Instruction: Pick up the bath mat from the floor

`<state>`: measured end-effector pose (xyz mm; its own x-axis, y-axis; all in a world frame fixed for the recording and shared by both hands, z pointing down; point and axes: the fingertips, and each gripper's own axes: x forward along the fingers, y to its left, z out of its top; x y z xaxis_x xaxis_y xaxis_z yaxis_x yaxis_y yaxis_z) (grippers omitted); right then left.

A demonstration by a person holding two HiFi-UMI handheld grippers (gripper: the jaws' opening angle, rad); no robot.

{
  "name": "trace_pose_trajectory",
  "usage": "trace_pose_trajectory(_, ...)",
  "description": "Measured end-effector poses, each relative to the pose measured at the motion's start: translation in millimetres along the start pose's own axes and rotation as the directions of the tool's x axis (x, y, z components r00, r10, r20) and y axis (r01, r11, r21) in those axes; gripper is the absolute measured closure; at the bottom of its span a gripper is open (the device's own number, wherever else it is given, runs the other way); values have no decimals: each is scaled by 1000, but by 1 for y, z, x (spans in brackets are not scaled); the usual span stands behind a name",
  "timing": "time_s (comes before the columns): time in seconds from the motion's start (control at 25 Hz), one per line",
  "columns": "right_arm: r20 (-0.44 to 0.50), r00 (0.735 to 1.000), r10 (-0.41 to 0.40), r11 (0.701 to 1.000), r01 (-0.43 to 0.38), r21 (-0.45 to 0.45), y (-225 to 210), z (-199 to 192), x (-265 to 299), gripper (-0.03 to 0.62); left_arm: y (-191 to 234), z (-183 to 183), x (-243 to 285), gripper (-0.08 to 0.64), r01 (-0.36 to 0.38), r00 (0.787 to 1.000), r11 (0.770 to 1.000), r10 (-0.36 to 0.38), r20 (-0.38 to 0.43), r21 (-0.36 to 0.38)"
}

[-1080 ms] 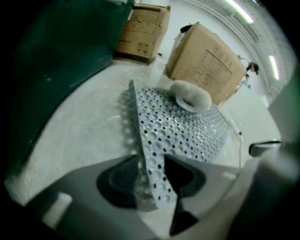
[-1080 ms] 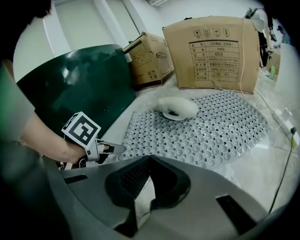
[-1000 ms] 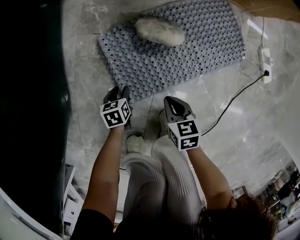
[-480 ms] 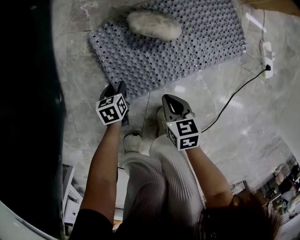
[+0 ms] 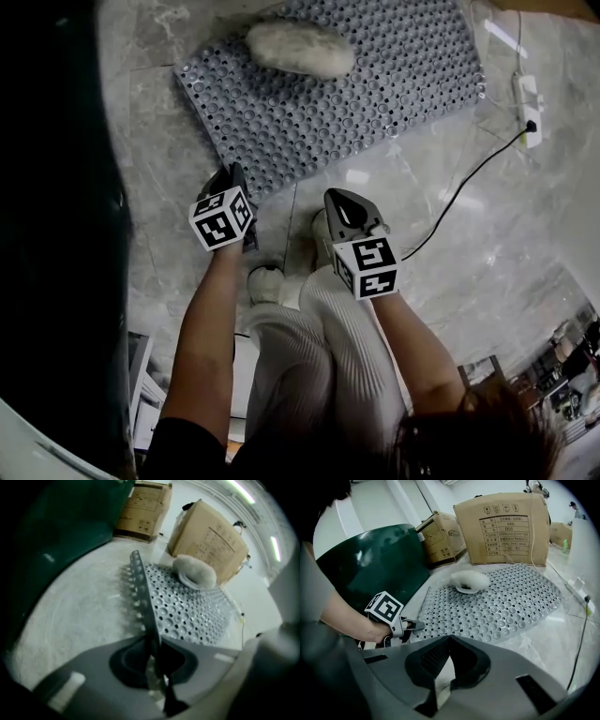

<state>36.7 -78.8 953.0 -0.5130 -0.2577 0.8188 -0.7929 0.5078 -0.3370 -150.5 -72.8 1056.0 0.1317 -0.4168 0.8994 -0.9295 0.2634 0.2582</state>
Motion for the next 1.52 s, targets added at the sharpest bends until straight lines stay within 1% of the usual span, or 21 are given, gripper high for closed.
trace_pose_trajectory(0.12, 10, 1000, -8, 1000, 8, 9, 4, 6, -9, 594, -6, 6, -10, 534, 19, 1000, 1000, -19, 0, -8)
trace_pose_trajectory(0.32, 20, 1000, -17, 1000, 17, 15, 13, 15, -32, 594, -25, 20, -38, 535, 49, 999, 999, -49, 2, 23)
trace_pose_trajectory(0.56, 70, 997, -37, 999, 35, 23, 19, 45, -71, 594, -51, 47, -73, 537, 92, 995, 995, -93, 19, 46)
trace_pose_trajectory(0.76, 102, 993, -62, 997, 57, 46, 23, 68, -108, 594, -79, 75, -106, 537, 133, 991, 987, -135, 22, 89)
trace_pose_trajectory(0.92, 131, 988, -84, 995, 76, 62, 24, 91, -136, 594, -112, 100, -133, 537, 167, 985, 975, -172, 24, 145)
trace_pose_trajectory(1.12, 157, 982, -103, 993, 91, 82, 24, 116, -163, 594, -140, 127, -160, 538, 179, 981, 970, -188, 42, 163)
trace_pose_trajectory(1.24, 165, 981, -104, 993, 93, 75, 27, 130, -179, 594, -153, 139, -177, 537, 187, 980, 963, -198, 37, 194)
trace_pose_trajectory(1.52, 180, 977, -114, 992, 103, 71, 32, 163, -213, 594, -168, 162, -218, 538, 186, 980, 957, -197, 30, 221)
